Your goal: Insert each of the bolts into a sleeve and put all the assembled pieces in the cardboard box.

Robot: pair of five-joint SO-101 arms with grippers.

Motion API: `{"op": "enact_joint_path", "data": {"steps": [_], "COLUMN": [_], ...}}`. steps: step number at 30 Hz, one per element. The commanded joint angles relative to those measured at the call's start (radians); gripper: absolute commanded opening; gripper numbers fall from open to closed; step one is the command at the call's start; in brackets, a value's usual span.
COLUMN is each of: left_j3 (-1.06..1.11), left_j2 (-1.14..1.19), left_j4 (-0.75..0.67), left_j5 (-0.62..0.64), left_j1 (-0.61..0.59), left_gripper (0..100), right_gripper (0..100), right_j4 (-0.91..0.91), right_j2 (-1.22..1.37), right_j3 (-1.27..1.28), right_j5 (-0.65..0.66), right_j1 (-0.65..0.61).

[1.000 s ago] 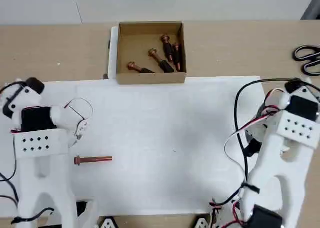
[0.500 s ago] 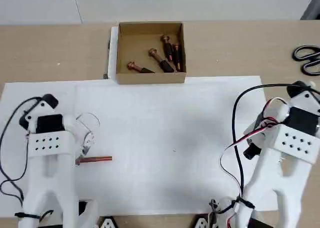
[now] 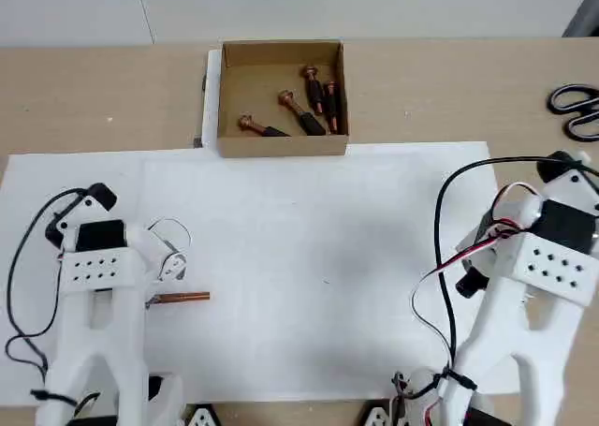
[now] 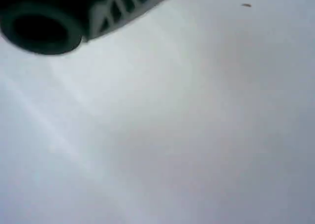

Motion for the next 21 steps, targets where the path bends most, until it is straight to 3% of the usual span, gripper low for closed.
{"op": "enact_joint_path", "data": {"steps": [1,10,21], "left_j3": [-0.012,-0.111,-0.114], "left_j2": [0.083,0.278,0.267], "left_j4": [-0.012,0.018,-0.034], "left_j5": [-0.006,0.002,0.018], "left_j1": [0.003,0.003,0.0], "left_gripper": [16,16,1], "right_gripper": [0.2,0.2,0.2], "right_j4": [-0.008,-0.01,-0.058], "right_j2": [-0.03,-0.03,-0.028], "right_j3": [-0.005,-0.005,-0.005], "right_j5": [0.002,0.002,0.002], "right_j1": [0.01,0.01,0.01]}}
